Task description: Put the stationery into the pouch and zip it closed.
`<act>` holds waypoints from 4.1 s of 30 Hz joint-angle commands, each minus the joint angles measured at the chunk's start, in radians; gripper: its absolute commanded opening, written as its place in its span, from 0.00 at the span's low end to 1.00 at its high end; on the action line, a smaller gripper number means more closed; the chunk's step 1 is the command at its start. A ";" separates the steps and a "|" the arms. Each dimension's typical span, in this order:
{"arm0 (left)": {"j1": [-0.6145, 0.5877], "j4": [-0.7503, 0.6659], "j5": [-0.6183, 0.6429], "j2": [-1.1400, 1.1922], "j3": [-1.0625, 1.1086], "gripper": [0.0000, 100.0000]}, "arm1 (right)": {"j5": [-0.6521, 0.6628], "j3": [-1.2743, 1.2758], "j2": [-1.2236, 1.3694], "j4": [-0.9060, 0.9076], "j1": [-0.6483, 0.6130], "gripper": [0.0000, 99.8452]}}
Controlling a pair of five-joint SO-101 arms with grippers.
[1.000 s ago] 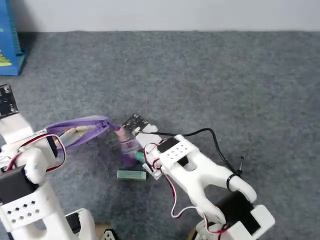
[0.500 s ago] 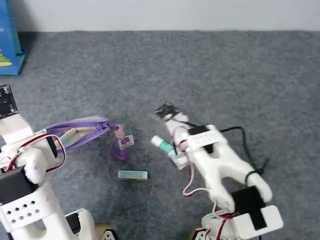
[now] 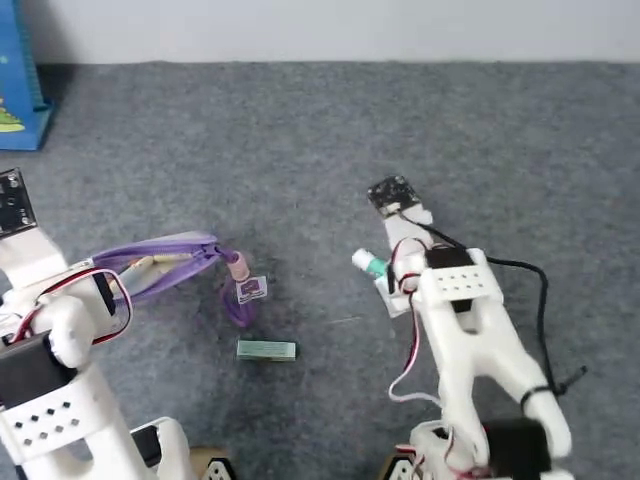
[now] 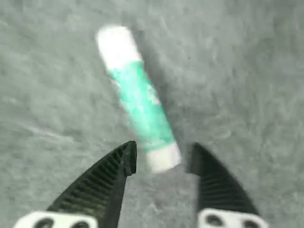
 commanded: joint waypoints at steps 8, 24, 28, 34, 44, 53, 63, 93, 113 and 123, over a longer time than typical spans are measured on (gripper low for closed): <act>0.002 -0.003 -0.008 -0.008 -0.008 0.01 | -0.068 -0.120 -0.004 0.005 -0.091 0.29; 0.002 -0.008 -0.008 -0.008 0.018 0.01 | -0.061 -0.407 0.489 0.016 -0.142 0.27; 0.003 -0.009 -0.008 -0.008 0.027 0.01 | -0.061 -0.407 0.503 0.016 -0.139 0.06; 0.094 -0.018 -0.008 -0.005 0.031 0.01 | -0.068 -0.387 0.390 0.062 -0.145 0.00; 0.282 -0.064 0.040 -0.008 0.031 0.01 | -0.071 -0.195 -0.174 0.186 -0.148 0.01; 0.359 -0.094 0.107 -0.006 -0.021 0.01 | -0.213 -0.098 -0.750 0.188 -0.295 0.01; 0.359 -0.089 0.114 -0.003 -0.031 0.01 | -0.365 -0.097 -0.926 -0.045 -0.495 0.01; 0.353 -0.075 0.114 -0.003 -0.031 0.01 | -0.382 0.316 -0.527 -1.216 -0.690 0.01; 0.351 -0.077 0.114 -0.006 -0.001 0.01 | -0.491 0.310 -0.668 -0.914 -0.644 0.23; 0.206 -0.091 0.114 -0.008 -0.007 0.01 | -0.506 0.299 -1.001 -0.346 -0.581 0.21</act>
